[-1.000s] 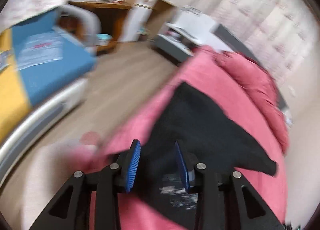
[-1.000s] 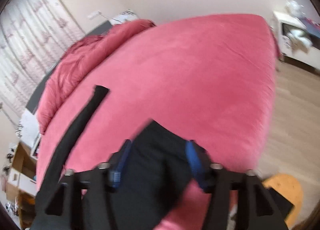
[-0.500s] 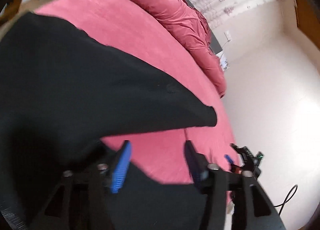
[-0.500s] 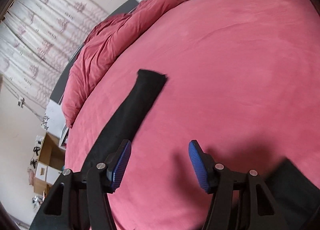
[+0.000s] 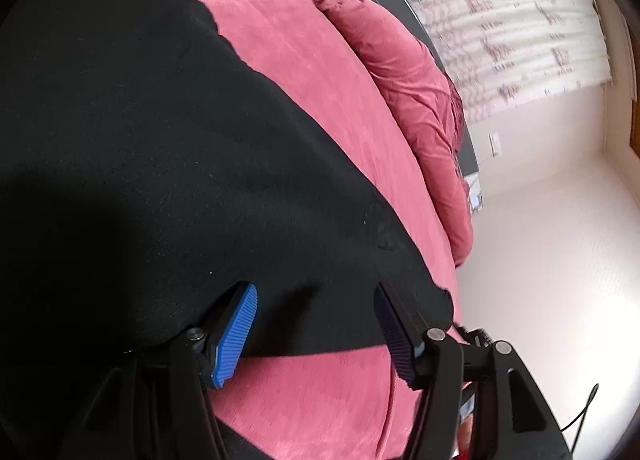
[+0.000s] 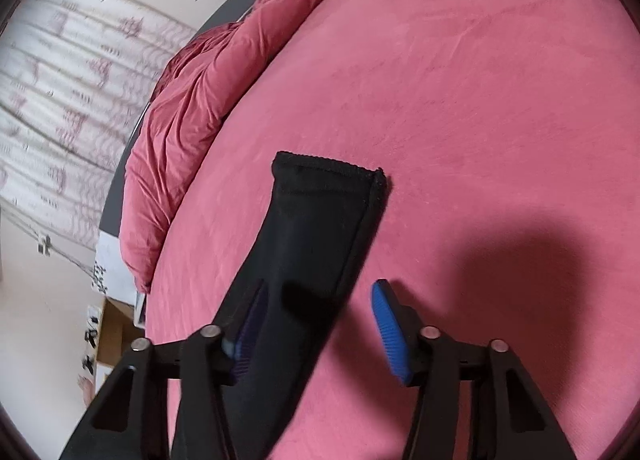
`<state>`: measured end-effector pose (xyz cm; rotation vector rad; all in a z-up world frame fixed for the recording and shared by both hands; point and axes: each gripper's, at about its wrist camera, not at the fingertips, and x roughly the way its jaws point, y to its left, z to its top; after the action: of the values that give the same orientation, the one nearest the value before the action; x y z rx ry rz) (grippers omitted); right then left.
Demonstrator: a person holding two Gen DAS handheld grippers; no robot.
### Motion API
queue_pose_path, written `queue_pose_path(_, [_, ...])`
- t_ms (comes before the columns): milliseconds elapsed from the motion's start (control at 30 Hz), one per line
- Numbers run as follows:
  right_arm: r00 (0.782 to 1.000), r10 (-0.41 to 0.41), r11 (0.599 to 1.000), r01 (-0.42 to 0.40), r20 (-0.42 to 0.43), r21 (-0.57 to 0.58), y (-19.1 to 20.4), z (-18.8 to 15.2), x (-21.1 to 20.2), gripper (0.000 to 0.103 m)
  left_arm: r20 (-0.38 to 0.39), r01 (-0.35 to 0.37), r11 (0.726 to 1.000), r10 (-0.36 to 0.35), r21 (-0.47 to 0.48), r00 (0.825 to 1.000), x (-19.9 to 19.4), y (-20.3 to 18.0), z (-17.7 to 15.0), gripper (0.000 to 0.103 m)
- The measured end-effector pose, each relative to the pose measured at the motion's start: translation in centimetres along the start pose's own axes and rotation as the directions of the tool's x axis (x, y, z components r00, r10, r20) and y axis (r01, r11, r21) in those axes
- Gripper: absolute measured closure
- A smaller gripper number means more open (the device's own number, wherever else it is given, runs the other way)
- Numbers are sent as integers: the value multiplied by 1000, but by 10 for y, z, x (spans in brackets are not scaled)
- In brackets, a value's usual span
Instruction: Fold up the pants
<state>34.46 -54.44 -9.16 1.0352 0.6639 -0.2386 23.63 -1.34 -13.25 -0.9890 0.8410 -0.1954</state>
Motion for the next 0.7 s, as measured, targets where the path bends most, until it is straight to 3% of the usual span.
queue_pose_path(100, [1000,-3,1000,3,-9,10,1,1,16,69,13,-11,999,12,-38,1000,7,2,5,50])
queue_pose_path(133, [1000,-2,1000,2,-1,10,3,1,19,78,8,-22,998,23,-57,1000,10,4,8,74])
queue_pose_path(200, [1000,-18,1000,18,12,-3,5,0,19,84,-23,-59,993,57,-98,998,17,12,10,102])
queue_pose_path(300, [999,-14,1000,14,33,-14,6,-3,12,87,-37,-1,981,-7,-195,999,16,32,12,103])
queue_pose_path(433, [998,-13,1000,15,58,-26,5,-8,-6,88,-43,-22,995,18,-98,999,8,24,8,103])
queue_pose_path(600, [995,-29,996,37,94,-81,11,-12,-36,88,-49,-12,989,5,-149,999,-3,34,5,103])
queue_pose_path(700, [994,-25,994,36,111,-99,9,-17,-57,88,-54,-23,995,18,-100,998,-5,32,5,103])
